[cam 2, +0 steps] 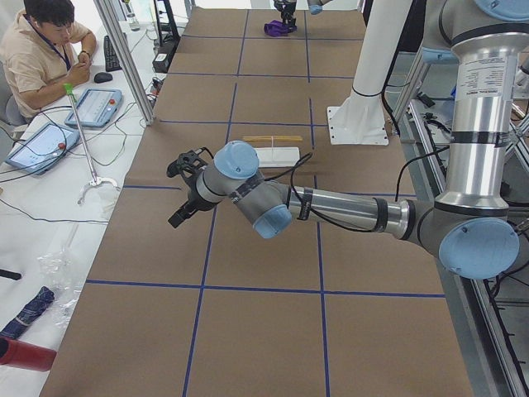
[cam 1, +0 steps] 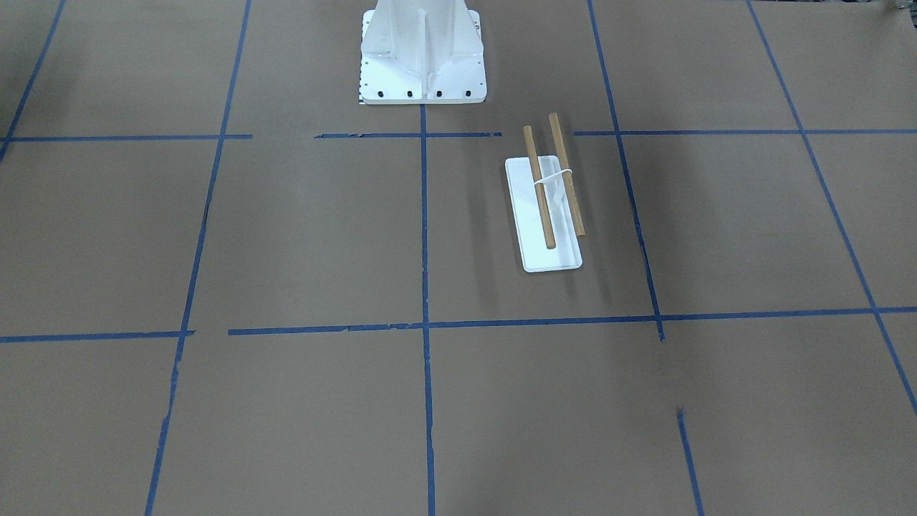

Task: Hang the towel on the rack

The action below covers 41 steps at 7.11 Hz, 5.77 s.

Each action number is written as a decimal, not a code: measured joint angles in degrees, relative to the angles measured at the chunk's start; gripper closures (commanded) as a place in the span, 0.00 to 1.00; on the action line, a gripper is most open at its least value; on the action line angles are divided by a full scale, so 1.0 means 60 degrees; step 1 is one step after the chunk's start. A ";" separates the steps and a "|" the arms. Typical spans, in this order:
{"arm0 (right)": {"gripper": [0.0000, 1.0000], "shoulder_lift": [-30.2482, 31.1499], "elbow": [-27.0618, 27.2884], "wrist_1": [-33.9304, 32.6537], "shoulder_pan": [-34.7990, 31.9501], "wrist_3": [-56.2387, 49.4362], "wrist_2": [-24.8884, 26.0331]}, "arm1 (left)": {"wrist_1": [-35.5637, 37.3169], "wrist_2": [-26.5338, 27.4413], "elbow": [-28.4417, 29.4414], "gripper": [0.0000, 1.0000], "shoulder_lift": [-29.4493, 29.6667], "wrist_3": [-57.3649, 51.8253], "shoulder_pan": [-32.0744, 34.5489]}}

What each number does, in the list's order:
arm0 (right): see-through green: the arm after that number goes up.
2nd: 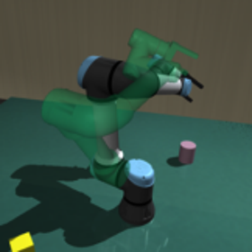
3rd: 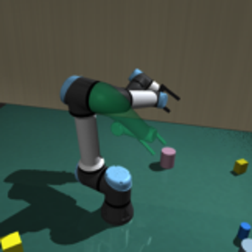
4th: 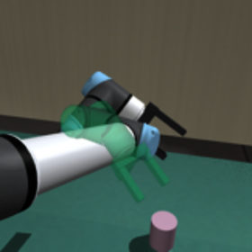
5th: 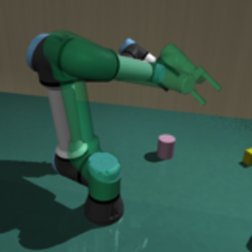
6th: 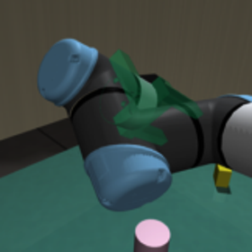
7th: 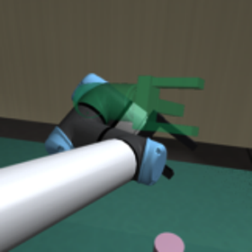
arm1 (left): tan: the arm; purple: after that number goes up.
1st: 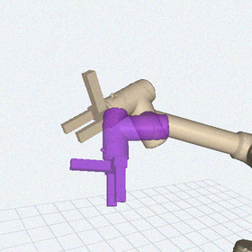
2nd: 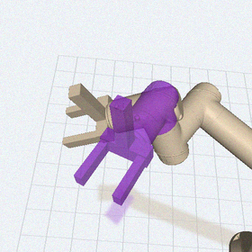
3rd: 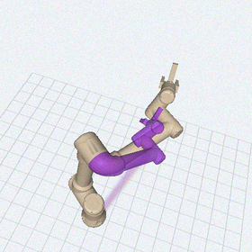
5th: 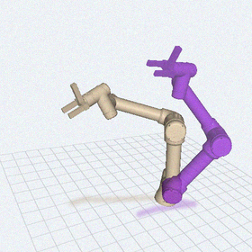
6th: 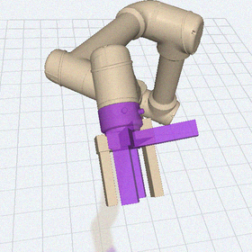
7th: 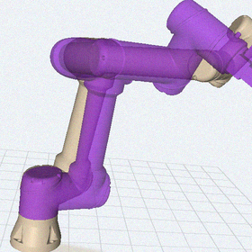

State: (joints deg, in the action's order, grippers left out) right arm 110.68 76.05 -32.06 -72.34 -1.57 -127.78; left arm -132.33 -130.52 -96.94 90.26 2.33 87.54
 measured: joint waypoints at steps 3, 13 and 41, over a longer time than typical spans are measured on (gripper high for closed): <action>1.00 0.0033 -0.0003 0.0014 0.0174 -0.0369 0.0165 | -0.0005 -0.0001 0.0017 0.00 0.0001 0.0007 0.0000; 1.00 -0.0602 0.5997 -0.5046 -0.1674 -0.1300 -0.0870 | -0.0574 -0.0269 0.0025 0.00 -0.0022 -0.0080 -0.0093; 1.00 -0.9533 0.6719 -0.7114 0.5697 0.7990 0.5001 | -0.0147 0.3786 0.0408 0.08 0.6806 2.0155 -0.7976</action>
State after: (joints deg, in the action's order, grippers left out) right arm 53.48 116.37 -74.74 -38.15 46.37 -97.77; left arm -133.21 -107.80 -94.49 131.09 123.25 39.68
